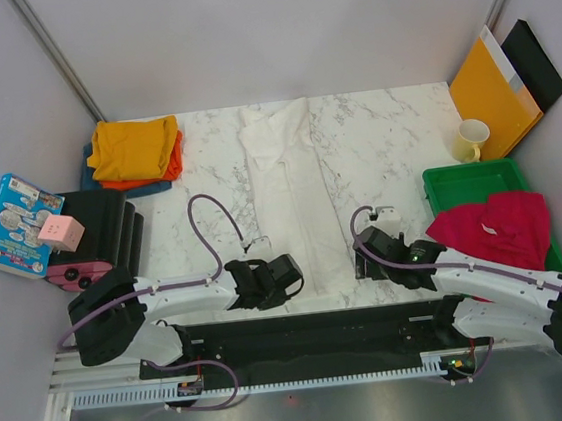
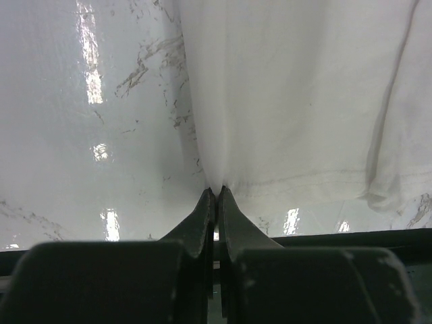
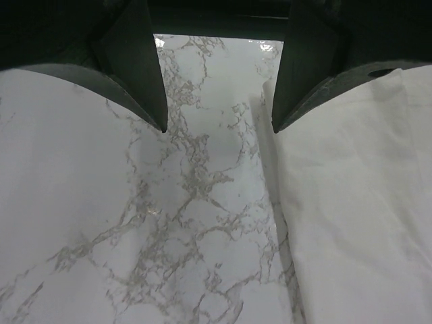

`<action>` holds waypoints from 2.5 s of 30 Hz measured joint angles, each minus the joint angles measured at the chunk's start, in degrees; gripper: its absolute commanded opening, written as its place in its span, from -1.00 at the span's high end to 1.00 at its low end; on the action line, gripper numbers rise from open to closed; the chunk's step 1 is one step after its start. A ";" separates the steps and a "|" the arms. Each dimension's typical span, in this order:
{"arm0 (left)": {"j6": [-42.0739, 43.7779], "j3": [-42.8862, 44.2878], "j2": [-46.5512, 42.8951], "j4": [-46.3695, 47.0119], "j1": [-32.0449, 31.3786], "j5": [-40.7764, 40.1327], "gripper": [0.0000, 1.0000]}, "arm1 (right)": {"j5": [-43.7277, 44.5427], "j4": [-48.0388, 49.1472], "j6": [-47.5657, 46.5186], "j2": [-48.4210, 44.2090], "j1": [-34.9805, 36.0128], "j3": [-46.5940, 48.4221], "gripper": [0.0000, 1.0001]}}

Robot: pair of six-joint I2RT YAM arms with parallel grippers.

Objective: Fold and stack the t-shirts
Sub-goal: Fold the tshirt

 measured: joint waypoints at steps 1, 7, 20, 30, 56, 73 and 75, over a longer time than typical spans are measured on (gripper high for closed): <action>0.02 0.07 0.07 -0.02 0.00 0.00 0.96 | -0.42 0.39 0.57 0.02 0.66 -0.48 -0.41; 0.33 0.20 0.20 -0.02 0.00 0.02 0.96 | -1.36 3.89 2.75 1.99 4.74 -0.83 -0.37; 0.46 0.00 -0.15 -0.02 0.00 0.00 0.96 | -1.86 6.97 6.78 8.09 7.28 -1.14 0.15; 0.46 -0.15 -0.37 -0.04 0.00 0.02 0.96 | -2.14 8.07 10.51 6.93 7.85 -3.76 0.97; 1.70 4.85 -10.47 -9.01 0.00 -3.98 0.96 | 0.17 5.16 11.06 3.41 14.21 -0.87 1.00; 5.20 13.33 -14.43 -17.20 7.13 -11.23 0.96 | 6.64 3.87 -0.24 10.25 10.16 16.17 1.00; 6.82 13.51 -14.05 -16.74 10.03 -11.28 0.96 | 6.54 4.59 -2.16 11.85 7.54 17.11 1.00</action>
